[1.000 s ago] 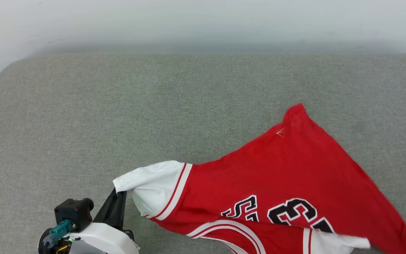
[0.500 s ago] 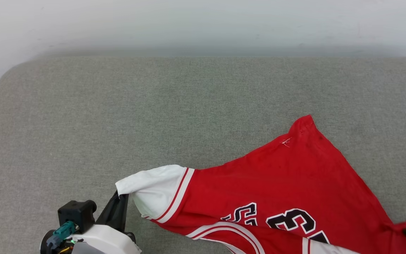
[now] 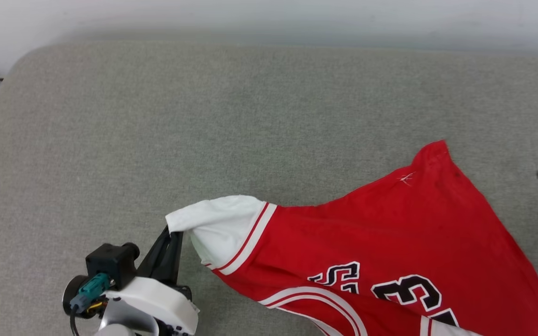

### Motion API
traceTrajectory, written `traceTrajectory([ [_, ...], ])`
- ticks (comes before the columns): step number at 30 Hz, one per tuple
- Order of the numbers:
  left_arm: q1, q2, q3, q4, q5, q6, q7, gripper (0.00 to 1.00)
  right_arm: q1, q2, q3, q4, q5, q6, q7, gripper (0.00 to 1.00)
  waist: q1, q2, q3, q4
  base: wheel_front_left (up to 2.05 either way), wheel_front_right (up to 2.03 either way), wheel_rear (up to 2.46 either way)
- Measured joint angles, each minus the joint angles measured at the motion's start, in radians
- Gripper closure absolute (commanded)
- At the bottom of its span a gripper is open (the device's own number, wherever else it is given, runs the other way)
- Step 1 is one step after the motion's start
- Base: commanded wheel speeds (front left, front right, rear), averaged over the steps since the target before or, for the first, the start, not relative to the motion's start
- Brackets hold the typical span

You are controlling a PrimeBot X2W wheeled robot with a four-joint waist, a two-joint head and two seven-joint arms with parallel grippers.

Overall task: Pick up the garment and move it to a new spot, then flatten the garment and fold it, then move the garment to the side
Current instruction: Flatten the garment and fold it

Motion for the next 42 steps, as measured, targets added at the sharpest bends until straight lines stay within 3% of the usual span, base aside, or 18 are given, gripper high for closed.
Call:
traceTrajectory([
  [5, -0.048, -0.02, -0.013, -0.008, 0.022, -0.007, 0.004, 1.0, -0.18, -0.014, 0.163, 0.025, -0.017, 0.0, 0.153, 0.0, 0.0001, 0.0, 0.052, 0.029, 0.0, 0.0, 0.0],
  [11, -0.101, -0.045, -0.025, -0.008, 0.04, -0.018, 0.004, 1.0, -0.398, -0.002, 0.35, 0.151, -0.019, 0.0, 0.314, 0.0, 0.0, 0.0, 0.115, 0.065, 0.0, 0.0, 0.0],
  [17, -0.142, -0.07, -0.03, 0.005, 0.055, -0.033, 0.003, 1.0, -0.593, 0.063, 0.501, 0.35, -0.042, 0.0, 0.32, 0.0, 0.0001, -0.0001, 0.188, 0.107, 0.0, 0.0, 0.0],
  [26, -0.16, -0.096, -0.027, 0.034, 0.063, -0.049, -0.002, 1.0, -0.635, 0.074, 0.627, 0.5, 0.0, -0.001, 0.258, 0.0, -0.0001, 0.0, 0.221, 0.131, 0.0, 0.0, 0.0],
  [27, -0.16, -0.097, -0.026, 0.037, 0.063, -0.051, -0.002, 1.0, -0.636, 0.073, 0.633, 0.509, 0.011, -0.002, 0.243, 0.6, -0.0001, 0.0, 0.22, 0.13, 0.0, 0.0, 0.0],
  [28, -0.16, -0.097, -0.025, 0.04, 0.062, -0.051, -0.002, 1.0, -0.638, 0.074, 0.641, 0.516, 0.021, -0.002, 0.225, 0.95, -0.0001, 0.0, 0.218, 0.127, 0.0, 0.0, 0.0],
  [29, -0.16, -0.097, -0.022, 0.044, 0.062, -0.051, -0.003, 1.0, -0.639, 0.076, 0.651, 0.52, 0.027, -0.002, 0.207, 1.0, -0.0001, 0.0, 0.214, 0.124, 0.0, 0.0, 0.0],
  [34, -0.159, -0.091, -0.019, 0.062, 0.062, -0.064, -0.006, 1.0, -0.653, 0.096, 0.69, 0.531, 0.058, 0.0, 0.079, 1.0, 0.0, 0.0, 0.179, 0.104, 0.0, 0.0, 0.0],
  [42, -0.17, -0.038, -0.001, 0.069, 0.072, -0.071, 0.0, 1.0, -0.659, 0.068, 0.694, 0.485, 0.092, 0.0, -0.136, 1.0, -0.0001, 0.0, 0.079, 0.064, 0.0, 0.0, 0.0],
])
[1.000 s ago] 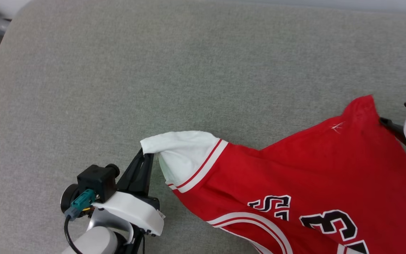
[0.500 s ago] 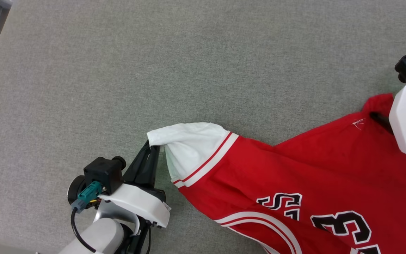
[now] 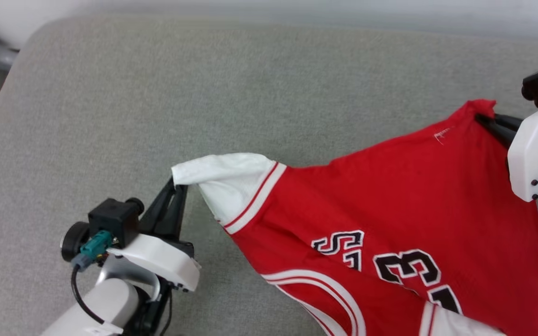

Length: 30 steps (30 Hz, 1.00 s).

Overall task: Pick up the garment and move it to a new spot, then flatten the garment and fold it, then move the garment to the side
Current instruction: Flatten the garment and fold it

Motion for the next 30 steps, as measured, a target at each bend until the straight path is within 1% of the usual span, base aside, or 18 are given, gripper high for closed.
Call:
traceTrajectory([
  [4, -0.034, 0.036, 0.012, -0.022, 0.013, -0.003, 0.016, 1.0, 0.014, -0.01, -0.016, -0.049, 0.016, 0.0, -0.072, 1.0, 0.0, 0.0, -0.056, -0.028, 0.0, 0.0, 0.0],
  [8, -0.105, 0.072, 0.03, -0.057, 0.032, -0.004, 0.045, 1.0, 0.03, -0.016, -0.061, -0.104, 0.016, 0.0, -0.124, 1.0, -0.0001, 0.0001, -0.108, -0.059, 0.0, 0.0, 0.0],
  [13, -0.223, 0.104, 0.059, -0.096, 0.059, -0.013, 0.081, 1.0, 0.038, -0.02, -0.145, -0.175, 0.006, 0.0, -0.139, 1.0, -0.0001, 0.0, -0.153, -0.099, 0.0, 0.0, 0.0],
  [16, -0.308, 0.12, 0.071, -0.102, 0.083, -0.025, 0.106, 1.0, 0.037, -0.013, -0.216, -0.216, -0.008, 0.0, -0.141, 1.0, -0.0001, 0.0, -0.166, -0.118, 0.0, 0.0, 0.0],
  [23, -0.501, 0.109, 0.096, -0.085, 0.096, -0.068, 0.146, 1.0, 0.007, 0.036, -0.365, -0.294, -0.063, 0.0, -0.115, 1.0, -0.0001, 0.0, -0.164, -0.14, 0.0, 0.0, 0.0],
  [27, -0.611, 0.088, 0.099, -0.057, 0.103, -0.095, 0.168, 1.0, -0.031, 0.06, -0.417, -0.327, -0.099, 0.0, -0.077, 1.0, -0.0001, 0.0, -0.141, -0.145, 0.0, 0.0, 0.0],
  [30, -0.703, 0.073, 0.097, -0.03, 0.116, -0.117, 0.187, 1.0, -0.088, 0.082, -0.443, -0.337, -0.127, 0.0, -0.05, 1.0, -0.0001, 0.0, -0.113, -0.148, 0.0, 0.0, 0.0],
])
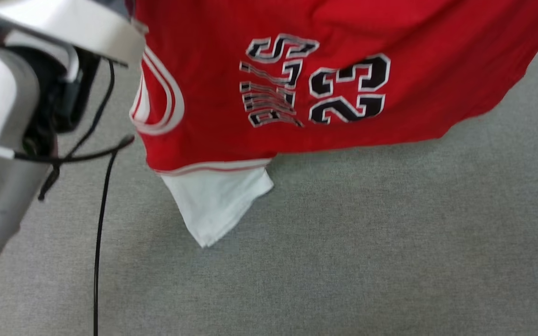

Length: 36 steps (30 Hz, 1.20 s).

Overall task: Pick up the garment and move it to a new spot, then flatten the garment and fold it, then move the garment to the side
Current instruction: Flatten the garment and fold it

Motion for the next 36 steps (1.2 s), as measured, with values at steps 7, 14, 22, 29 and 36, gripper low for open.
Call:
traceTrajectory([
  [7, -0.253, -0.036, 0.004, 0.113, 0.024, -0.067, 0.043, 1.0, -0.21, 0.034, -0.012, 0.06, -0.074, 0.0, 0.037, 1.0, 0.0001, 0.0, 0.104, -0.01, 0.0, 0.0, 0.0],
  [14, -0.529, -0.081, 0.018, 0.305, 0.053, -0.132, 0.048, 1.0, -0.478, 0.059, 0.021, 0.214, -0.149, 0.0, 0.014, 1.0, 0.0002, 0.0, 0.233, -0.019, 0.0, 0.0, 0.0],
  [22, -0.78, -0.137, 0.009, 0.517, 0.106, -0.187, -0.011, 1.0, -0.74, 0.086, 0.087, 0.386, -0.212, 0.0, -0.081, 1.0, 0.0002, 0.0, 0.343, -0.031, 0.0, 0.0, 0.0],
  [29, -0.869, -0.172, -0.004, 0.626, 0.122, -0.21, -0.053, 1.0, -0.848, 0.117, 0.158, 0.528, -0.211, 0.0, -0.172, 1.0, 0.0002, 0.0, 0.389, -0.031, 0.0, 0.0, 0.0],
  [36, -0.796, -0.175, -0.016, 0.698, 0.105, -0.224, -0.1, 1.0, -0.821, 0.123, 0.26, 0.633, -0.167, 0.0, -0.253, 1.0, 0.0002, 0.0, 0.417, -0.03, 0.0, 0.0, 0.0],
])
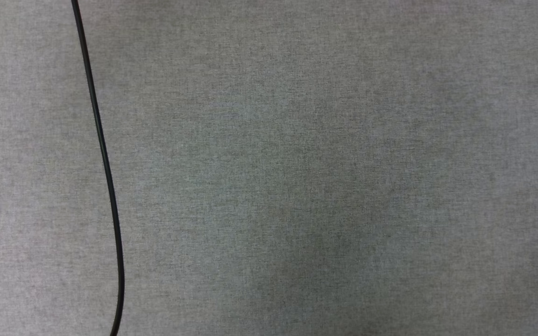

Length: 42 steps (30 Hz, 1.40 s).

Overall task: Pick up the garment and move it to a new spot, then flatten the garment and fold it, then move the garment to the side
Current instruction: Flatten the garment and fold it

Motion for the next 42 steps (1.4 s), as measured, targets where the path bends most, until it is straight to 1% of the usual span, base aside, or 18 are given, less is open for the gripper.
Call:
traceTrajectory([
  [2, 0.042, 0.007, 0.0, 0.006, -0.008, 0.0, -0.016, 1.0, 0.04, 0.015, 0.019, 0.028, 0.026, 0.0, -0.033, 1.0, 0.0, 0.0, -0.002, -0.003, 0.0, 0.0, 0.0],
  [6, 0.151, 0.034, -0.003, 0.01, -0.022, -0.002, -0.037, 1.0, 0.134, 0.034, 0.093, 0.058, 0.065, 0.0, -0.079, 1.0, 0.0, 0.0, -0.02, -0.01, 0.0, 0.0, 0.0],
  [7, 0.265, 0.051, -0.006, -0.004, -0.039, 0.002, -0.054, 1.0, 0.202, 0.039, 0.138, 0.064, 0.103, 0.0, -0.112, 1.0, -0.0001, -0.0001, -0.041, -0.011, 0.0, 0.0, 0.0],
  [10, 0.388, 0.066, -0.005, -0.034, -0.059, 0.021, -0.066, 1.0, 0.278, 0.036, 0.189, 0.057, 0.143, 0.0, -0.14, 1.0, -0.0001, 0.0, -0.066, -0.008, 0.0, 0.0, 0.0],
  [16, 0.683, 0.094, 0.003, -0.165, -0.114, 0.091, -0.079, 1.0, 0.462, -0.015, 0.303, -0.002, 0.203, 0.0, -0.178, 1.0, -0.0002, 0.0, -0.131, 0.004, 0.0, 0.0, 0.0],
  [20, 0.902, 0.127, 0.018, -0.266, -0.155, 0.159, -0.085, 1.0, 0.576, -0.039, 0.346, -0.055, 0.252, 0.0, -0.192, 1.0, -0.0003, 0.0, -0.183, 0.008, 0.0, 0.0, 0.0],
  [26, 1.211, 0.145, 0.024, -0.404, -0.213, 0.248, -0.09, 1.0, 0.766, -0.081, 0.386, -0.106, 0.304, 0.0, -0.218, 1.0, -0.0004, 0.0001, -0.269, 0.014, 0.0, 0.0, 0.0],
  [28, 1.31, 0.162, 0.021, -0.444, -0.224, 0.272, -0.09, 1.0, 0.823, -0.099, 0.394, -0.122, 0.305, 0.0, -0.228, 1.0, -0.0004, 0.0, -0.299, 0.016, 0.0, 0.0, 0.0],
  [35, 1.596, 0.183, 0.016, -0.548, -0.293, 0.348, -0.092, 1.0, 1.032, -0.143, 0.398, -0.165, 0.328, 0.0, -0.237, 1.0, -0.0005, 0.0, -0.399, 0.021, 0.0, 0.0, 0.0],
  [37, 1.661, 0.186, 0.013, -0.568, -0.308, 0.362, -0.092, 1.0, 1.089, -0.151, 0.388, -0.173, 0.334, 0.0, -0.24, 1.0, -0.0005, 0.0, -0.427, 0.022, 0.0, 0.0, 0.0],
  [42, 1.797, 0.183, 0.003, -0.605, -0.368, 0.379, -0.084, 1.0, 1.244, -0.179, 0.352, -0.204, 0.345, 0.0, -0.245, 1.0, -0.0005, 0.0, -0.487, 0.029, 0.0, 0.0, 0.0],
])
